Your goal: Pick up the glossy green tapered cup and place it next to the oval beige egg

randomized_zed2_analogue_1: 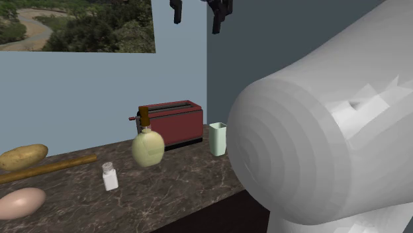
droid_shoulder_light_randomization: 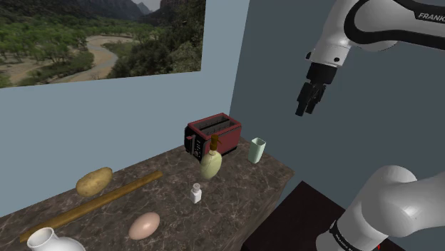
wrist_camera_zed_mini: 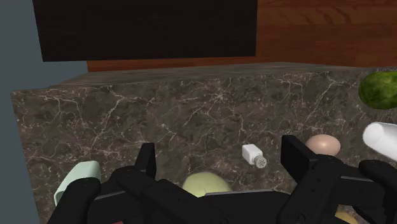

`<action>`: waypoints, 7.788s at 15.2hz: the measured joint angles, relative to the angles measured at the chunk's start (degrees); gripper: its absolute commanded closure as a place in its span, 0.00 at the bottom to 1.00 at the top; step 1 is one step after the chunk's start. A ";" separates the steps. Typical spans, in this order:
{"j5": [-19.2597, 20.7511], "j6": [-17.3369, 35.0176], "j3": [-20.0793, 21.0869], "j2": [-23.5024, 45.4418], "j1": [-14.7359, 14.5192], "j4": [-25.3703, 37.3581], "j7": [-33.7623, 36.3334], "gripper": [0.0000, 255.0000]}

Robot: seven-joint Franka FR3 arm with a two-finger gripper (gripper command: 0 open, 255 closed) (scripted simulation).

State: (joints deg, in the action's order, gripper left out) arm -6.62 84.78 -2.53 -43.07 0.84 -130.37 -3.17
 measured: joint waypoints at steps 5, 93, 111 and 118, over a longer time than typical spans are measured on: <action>1.48 5.92 -1.02 1.96 0.58 -3.76 -2.10 0.00; 5.51 42.01 -9.65 46.50 4.48 10.13 -16.89 1.00; 7.93 35.17 -4.77 36.76 0.14 7.32 -6.50 1.00; 7.95 35.01 1.07 32.95 -4.21 3.50 3.67 1.00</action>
State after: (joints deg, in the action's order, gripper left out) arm 1.32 119.79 -1.45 -10.12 -3.37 -126.87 0.49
